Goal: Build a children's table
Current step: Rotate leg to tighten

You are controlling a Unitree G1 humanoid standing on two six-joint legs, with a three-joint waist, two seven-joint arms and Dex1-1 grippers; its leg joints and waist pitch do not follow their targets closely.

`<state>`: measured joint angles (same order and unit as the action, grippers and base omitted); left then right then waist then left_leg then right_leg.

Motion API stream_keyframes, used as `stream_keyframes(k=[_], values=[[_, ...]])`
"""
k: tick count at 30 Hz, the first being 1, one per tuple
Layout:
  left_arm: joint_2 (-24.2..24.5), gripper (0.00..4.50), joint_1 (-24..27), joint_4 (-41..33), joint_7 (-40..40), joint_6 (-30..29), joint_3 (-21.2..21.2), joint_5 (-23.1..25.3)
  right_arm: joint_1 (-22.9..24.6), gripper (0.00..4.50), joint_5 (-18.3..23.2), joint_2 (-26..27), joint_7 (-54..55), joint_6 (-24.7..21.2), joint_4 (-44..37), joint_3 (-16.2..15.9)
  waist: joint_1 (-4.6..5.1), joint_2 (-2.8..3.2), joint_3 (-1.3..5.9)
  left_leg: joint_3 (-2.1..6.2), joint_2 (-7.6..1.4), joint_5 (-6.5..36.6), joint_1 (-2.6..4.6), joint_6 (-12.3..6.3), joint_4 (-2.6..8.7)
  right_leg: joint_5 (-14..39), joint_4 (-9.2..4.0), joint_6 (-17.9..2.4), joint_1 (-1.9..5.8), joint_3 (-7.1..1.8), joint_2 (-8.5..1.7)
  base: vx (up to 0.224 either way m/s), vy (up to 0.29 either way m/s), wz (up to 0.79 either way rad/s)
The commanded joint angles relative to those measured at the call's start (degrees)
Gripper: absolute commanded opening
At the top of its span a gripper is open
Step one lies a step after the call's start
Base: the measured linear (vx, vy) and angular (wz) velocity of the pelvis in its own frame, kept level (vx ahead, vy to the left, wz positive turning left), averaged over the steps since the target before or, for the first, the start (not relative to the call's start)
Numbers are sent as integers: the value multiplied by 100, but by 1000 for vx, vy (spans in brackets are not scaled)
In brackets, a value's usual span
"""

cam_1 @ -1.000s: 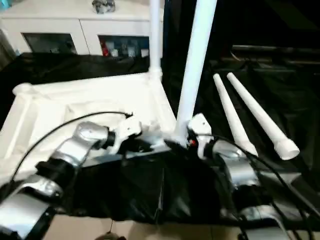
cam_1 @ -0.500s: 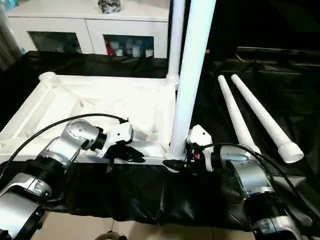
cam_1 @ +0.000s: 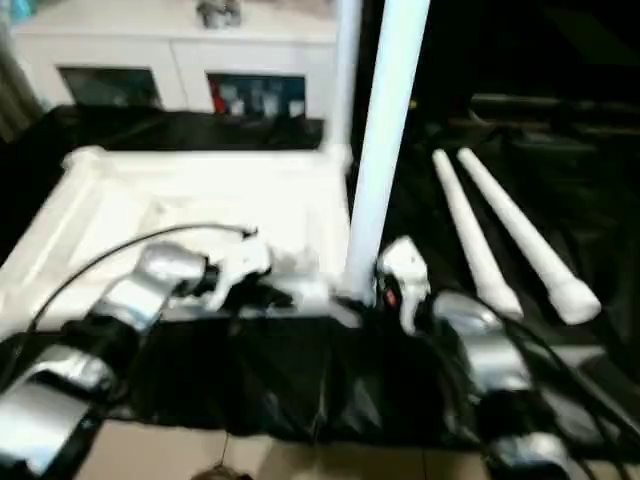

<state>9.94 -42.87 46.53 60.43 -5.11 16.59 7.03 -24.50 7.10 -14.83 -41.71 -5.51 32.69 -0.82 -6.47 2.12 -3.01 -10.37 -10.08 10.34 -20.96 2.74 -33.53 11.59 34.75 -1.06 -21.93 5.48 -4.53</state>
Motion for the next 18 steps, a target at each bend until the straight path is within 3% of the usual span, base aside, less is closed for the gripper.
stream_keyframes(k=[1, 2, 4, 6, 9, 10, 11, 18], values=[[-472, 0, -185, 16, -420, -71, 84, -40, -100, 274, -8, 447, 464, -40, 272, -207, 22, -75, 294, 178, -370, 1652, 99, -86, 458, 2391, -628, -912, 173, -361, -575, 0, 0, 0], [-663, 0, -254, 100, -753, -163, 74, 14, -216, 274, -44, 646, 967, -54, 465, -108, 32, -49, 303, 188, -369, 1611, 84, -86, 458, 2250, -606, -945, 191, -353, -569, 0, 0, 0], [-756, 0, -284, 138, -914, -208, 63, 40, -271, 274, -69, 747, 1192, -54, 553, -59, 40, -80, 316, 172, -355, 1530, 72, -124, 447, 2045, -597, -980, 204, -357, -563, 0, 0, 0], [-990, 0, -343, 236, -1313, -292, 21, 127, -465, 274, -133, 1031, 1817, -68, 867, 114, 40, -39, 323, 167, -348, 1400, 60, -157, 441, 1809, -570, -1035, 201, -362, -554, 0, 0, 0], [-1179, 0, -353, 289, -1584, -313, 49, 179, -666, 274, -250, 1262, 2182, 138, 1210, 153, 57, -38, 327, 162, -348, 1369, 55, -163, 437, 1599, -554, -1109, 211, -357, -553, 0, 0, 0], [-1201, 0, -329, 262, -1567, -306, 78, 185, -702, 330, -246, 1303, 2187, 197, 1256, 154, 57, -36, 337, 166, -352, 1366, 52, -170, 436, 1570, -545, -1113, 222, -353, -556, 0, 0, 0], [-1196, 0, -292, 221, -1508, -285, 108, 186, -725, 344, -221, 1325, 2153, 231, 1269, 161, 58, -45, 340, 157, -348, 1348, 43, -228, 428, 1447, -543, -1116, 227, -358, -552, 0, 0, 0], [-842, 0, -76, 56, -981, -7, 148, 132, -792, 398, -373, 1033, 1872, 494, 1360, 145, 81, -52, 347, 151, -355, 1248, 16, -353, 423, 1158, -501, -1214, 251, -359, -549, 0, 0, 0]])
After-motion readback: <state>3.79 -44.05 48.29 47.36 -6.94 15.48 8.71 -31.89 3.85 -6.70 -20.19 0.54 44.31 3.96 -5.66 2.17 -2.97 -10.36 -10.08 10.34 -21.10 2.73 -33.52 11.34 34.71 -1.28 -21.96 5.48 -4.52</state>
